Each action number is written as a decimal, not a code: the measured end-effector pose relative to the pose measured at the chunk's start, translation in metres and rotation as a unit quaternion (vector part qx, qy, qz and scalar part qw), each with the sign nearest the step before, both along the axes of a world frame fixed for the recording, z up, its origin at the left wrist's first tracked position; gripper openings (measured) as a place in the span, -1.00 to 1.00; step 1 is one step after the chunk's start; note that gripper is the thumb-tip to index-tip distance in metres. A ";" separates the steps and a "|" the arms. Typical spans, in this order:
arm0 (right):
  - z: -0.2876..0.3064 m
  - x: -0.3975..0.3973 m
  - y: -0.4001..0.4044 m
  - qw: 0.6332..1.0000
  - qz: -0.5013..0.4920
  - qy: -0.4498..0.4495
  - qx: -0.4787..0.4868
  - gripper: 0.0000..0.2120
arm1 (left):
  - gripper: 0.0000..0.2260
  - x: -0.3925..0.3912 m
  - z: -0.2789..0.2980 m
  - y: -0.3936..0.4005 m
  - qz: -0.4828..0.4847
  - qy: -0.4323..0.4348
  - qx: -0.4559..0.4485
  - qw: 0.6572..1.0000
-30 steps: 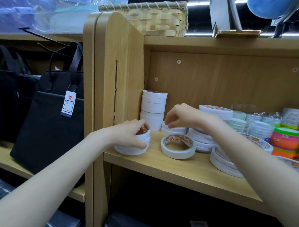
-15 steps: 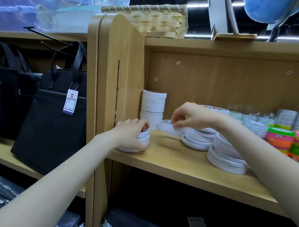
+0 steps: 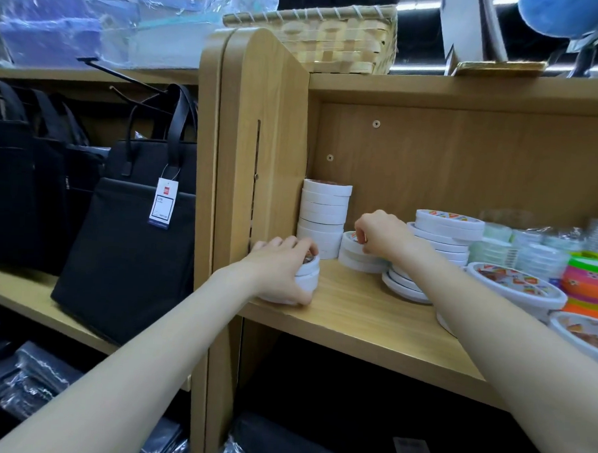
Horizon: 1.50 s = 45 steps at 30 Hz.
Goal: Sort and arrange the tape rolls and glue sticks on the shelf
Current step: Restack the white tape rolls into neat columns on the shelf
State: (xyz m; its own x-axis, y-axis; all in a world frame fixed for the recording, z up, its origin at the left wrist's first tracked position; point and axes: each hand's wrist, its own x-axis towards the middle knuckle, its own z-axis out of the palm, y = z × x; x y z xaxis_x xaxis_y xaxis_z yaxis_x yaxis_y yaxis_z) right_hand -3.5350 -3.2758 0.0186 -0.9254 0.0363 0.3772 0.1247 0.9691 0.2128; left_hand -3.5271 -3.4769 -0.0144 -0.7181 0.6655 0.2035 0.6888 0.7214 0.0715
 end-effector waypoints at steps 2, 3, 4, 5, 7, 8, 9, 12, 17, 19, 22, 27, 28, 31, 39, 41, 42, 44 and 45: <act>0.000 0.000 -0.003 1.000 -0.013 0.013 0.009 -0.78 | -0.37 0.001 0.002 0.000 -0.002 -0.006 -0.002 1.000; 0.000 0.001 -0.006 1.000 -0.017 0.019 0.015 -0.78 | -0.36 0.002 0.004 0.000 -0.005 -0.015 -0.001 1.000; -0.001 0.002 -0.008 0.999 -0.017 0.022 0.020 -0.77 | -0.36 0.003 0.006 -0.002 -0.011 -0.029 0.004 1.000; -0.002 0.003 -0.009 0.999 -0.014 0.025 0.021 -0.78 | -0.37 0.005 0.009 -0.004 -0.016 -0.048 0.014 0.999; -0.003 0.006 -0.006 0.999 0.000 0.042 0.010 -0.79 | -0.40 0.008 0.014 -0.013 -0.023 -0.077 0.034 0.996; -0.002 0.008 -0.003 0.998 0.014 0.054 -0.001 -0.79 | -0.41 0.009 0.016 -0.018 -0.022 -0.080 0.040 0.996; 0.000 0.011 0.001 0.997 0.033 0.061 -0.016 -0.80 | -0.42 0.010 0.017 -0.023 -0.015 -0.078 0.042 0.996; -0.001 0.026 0.004 0.992 0.105 0.014 -0.067 -0.84 | -0.47 0.015 0.018 -0.032 0.005 -0.069 0.028 0.997; -0.008 0.049 0.004 0.983 0.173 -0.014 -0.065 -0.82 | -0.52 0.021 0.018 -0.030 0.014 -0.071 0.019 0.997; 0.003 0.057 0.011 0.983 0.169 0.037 -0.066 -0.82 | -0.51 0.021 0.021 -0.023 0.019 -0.063 0.015 0.998; 0.024 0.071 0.029 0.981 0.143 0.105 -0.073 -0.82 | -0.55 0.021 0.026 -0.006 -0.005 -0.050 0.053 0.997; 0.048 0.093 0.062 0.982 0.089 0.124 -0.112 -0.76 | -0.65 0.023 0.026 0.035 -0.049 -0.024 0.130 0.990; 0.053 0.096 0.069 0.984 0.075 0.108 -0.124 -0.74 | -0.64 0.024 0.025 0.044 -0.059 -0.024 0.143 0.988; 0.061 0.105 0.085 0.990 0.032 0.033 -0.135 -0.74 | -0.63 0.025 0.019 0.069 -0.079 -0.036 0.165 0.983; 0.061 0.109 0.101 0.993 0.055 0.005 -0.105 -0.80 | -0.67 0.009 0.008 0.094 -0.066 -0.051 0.205 0.975; 0.069 0.109 0.101 0.990 0.067 0.027 -0.118 -0.82 | -0.71 0.005 0.009 0.093 -0.057 -0.033 0.225 0.972; 0.074 0.108 0.098 0.989 0.076 0.045 -0.120 -0.82 | -0.73 0.004 0.011 0.090 -0.049 -0.013 0.234 0.971; 0.084 0.102 0.085 0.983 0.107 0.083 -0.123 -0.81 | -0.74 0.002 0.018 0.079 -0.026 0.033 0.245 0.969; 0.087 0.097 0.075 0.979 0.129 0.095 -0.129 -0.81 | -0.75 0.001 0.021 0.072 -0.011 0.047 0.250 0.967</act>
